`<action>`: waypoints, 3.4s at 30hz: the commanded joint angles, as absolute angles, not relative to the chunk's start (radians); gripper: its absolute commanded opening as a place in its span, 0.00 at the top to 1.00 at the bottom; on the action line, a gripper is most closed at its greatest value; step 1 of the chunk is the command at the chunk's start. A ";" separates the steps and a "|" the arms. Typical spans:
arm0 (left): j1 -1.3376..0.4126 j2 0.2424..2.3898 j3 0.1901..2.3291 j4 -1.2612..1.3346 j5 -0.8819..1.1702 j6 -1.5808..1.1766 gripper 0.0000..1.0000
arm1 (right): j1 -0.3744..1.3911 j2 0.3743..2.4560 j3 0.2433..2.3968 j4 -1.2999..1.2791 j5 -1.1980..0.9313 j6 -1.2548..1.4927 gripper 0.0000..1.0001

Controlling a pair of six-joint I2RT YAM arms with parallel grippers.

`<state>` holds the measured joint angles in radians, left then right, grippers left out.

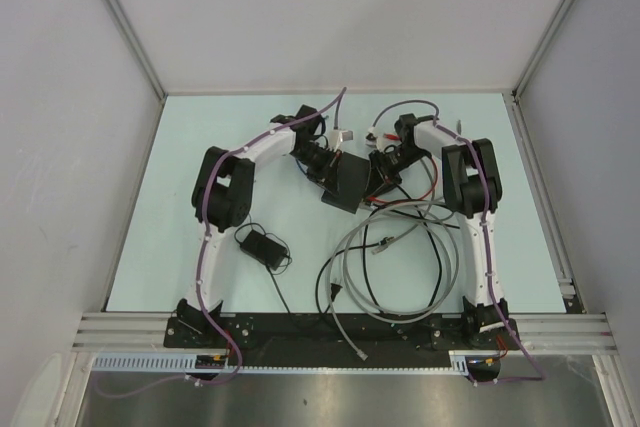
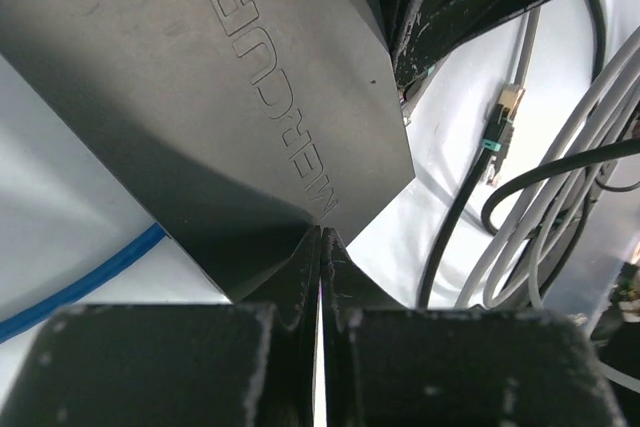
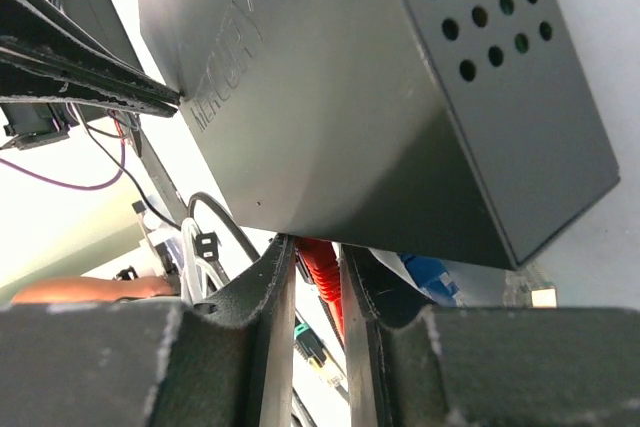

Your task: Pull the plug from the switch port

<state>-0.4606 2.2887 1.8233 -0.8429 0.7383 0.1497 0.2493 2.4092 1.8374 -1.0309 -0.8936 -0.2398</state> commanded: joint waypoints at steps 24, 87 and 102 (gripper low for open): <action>-0.466 2.345 1.747 -0.827 0.535 0.209 1.00 | 0.232 2.550 2.042 -1.307 -0.533 -0.485 0.92; -0.316 2.154 1.842 -0.914 0.828 0.347 1.00 | 0.327 2.430 2.115 -1.249 -0.684 -0.535 0.85; -0.354 2.246 1.811 -0.877 0.844 0.298 1.00 | 0.365 2.438 2.126 -1.220 -0.606 -0.499 0.78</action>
